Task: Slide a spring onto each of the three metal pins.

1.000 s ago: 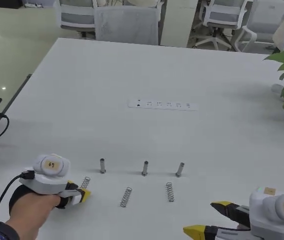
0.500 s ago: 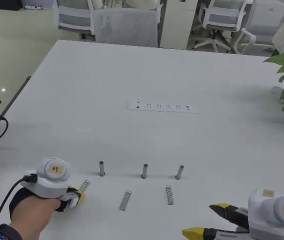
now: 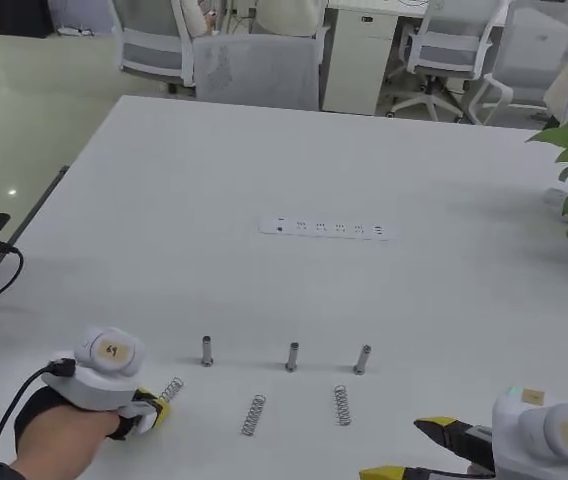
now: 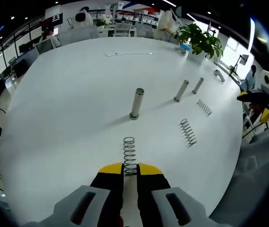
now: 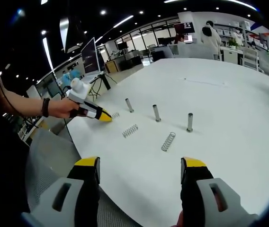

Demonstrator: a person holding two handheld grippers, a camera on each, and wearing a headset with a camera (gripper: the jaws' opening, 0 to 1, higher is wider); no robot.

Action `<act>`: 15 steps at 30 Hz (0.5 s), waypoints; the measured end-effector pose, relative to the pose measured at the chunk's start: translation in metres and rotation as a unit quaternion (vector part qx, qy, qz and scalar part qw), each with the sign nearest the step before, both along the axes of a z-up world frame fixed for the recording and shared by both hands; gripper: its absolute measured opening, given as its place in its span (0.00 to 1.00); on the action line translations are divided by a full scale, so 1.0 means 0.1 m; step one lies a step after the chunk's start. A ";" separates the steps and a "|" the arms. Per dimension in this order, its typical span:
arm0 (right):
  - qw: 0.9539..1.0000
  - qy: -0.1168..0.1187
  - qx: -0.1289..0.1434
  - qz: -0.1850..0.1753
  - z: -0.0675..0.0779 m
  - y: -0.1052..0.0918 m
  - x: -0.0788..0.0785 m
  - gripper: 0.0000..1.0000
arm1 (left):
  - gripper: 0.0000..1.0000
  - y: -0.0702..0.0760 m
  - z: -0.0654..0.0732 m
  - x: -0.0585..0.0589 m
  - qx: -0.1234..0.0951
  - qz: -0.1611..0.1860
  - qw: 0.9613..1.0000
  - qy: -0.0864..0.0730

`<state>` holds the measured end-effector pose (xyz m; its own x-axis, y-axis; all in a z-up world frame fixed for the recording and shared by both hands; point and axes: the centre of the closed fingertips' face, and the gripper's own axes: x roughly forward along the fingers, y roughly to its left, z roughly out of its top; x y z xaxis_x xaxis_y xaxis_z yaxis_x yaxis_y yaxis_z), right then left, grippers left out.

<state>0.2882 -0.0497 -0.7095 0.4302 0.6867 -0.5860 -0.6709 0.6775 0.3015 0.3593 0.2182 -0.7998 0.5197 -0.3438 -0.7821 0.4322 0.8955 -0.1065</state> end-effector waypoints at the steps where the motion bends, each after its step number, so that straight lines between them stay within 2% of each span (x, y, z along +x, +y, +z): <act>1: 1.000 0.000 0.000 0.001 0.00 0.00 0.00 0.68 | 0.02 0.00 0.01 0.00 -0.001 0.000 1.000 -0.001; 15: 1.000 0.009 0.006 0.000 -0.07 0.01 -0.10 0.67 | 0.02 -0.07 0.27 -0.05 -0.008 -0.021 1.000 -0.022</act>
